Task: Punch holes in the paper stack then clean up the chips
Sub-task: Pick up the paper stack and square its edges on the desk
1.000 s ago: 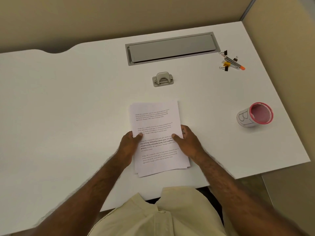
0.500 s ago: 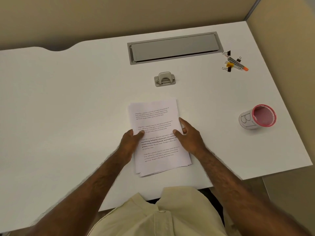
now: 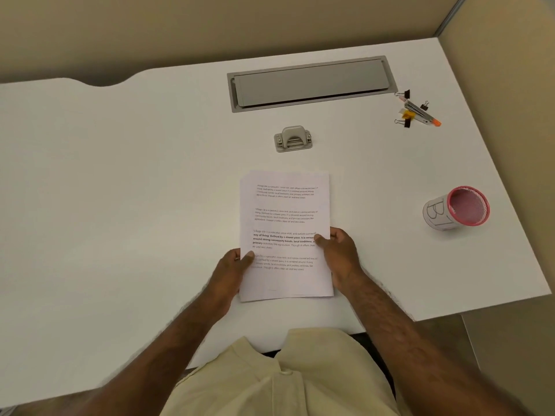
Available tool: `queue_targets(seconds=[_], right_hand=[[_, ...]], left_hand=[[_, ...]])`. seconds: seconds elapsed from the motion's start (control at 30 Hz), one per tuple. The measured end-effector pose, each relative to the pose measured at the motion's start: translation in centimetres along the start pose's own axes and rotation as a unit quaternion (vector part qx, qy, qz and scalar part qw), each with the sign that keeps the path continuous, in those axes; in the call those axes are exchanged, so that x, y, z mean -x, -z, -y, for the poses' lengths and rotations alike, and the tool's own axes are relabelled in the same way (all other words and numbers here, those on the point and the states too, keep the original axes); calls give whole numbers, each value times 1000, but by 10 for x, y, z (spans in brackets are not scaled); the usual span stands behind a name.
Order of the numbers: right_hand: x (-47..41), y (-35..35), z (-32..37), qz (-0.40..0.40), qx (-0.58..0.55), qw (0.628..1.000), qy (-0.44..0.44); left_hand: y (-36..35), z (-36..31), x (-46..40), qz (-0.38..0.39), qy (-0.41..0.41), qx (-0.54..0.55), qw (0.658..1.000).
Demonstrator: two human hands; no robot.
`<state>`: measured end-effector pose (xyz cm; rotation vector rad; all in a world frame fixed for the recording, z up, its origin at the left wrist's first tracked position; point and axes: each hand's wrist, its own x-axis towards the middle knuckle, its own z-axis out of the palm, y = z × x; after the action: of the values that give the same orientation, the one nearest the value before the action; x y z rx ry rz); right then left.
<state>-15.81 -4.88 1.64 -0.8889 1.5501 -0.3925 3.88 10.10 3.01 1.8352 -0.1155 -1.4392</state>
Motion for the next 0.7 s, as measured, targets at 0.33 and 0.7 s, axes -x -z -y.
queue_targets(seconds=[0.33, 0.7], right_hand=[[14, -2, -6, 10, -75, 994, -78], [38, -16, -9, -12, -237, 961, -142]], left_hand=[[14, -7, -8, -13, -16, 31, 999], [-5, 22, 16, 20, 32, 403, 914]])
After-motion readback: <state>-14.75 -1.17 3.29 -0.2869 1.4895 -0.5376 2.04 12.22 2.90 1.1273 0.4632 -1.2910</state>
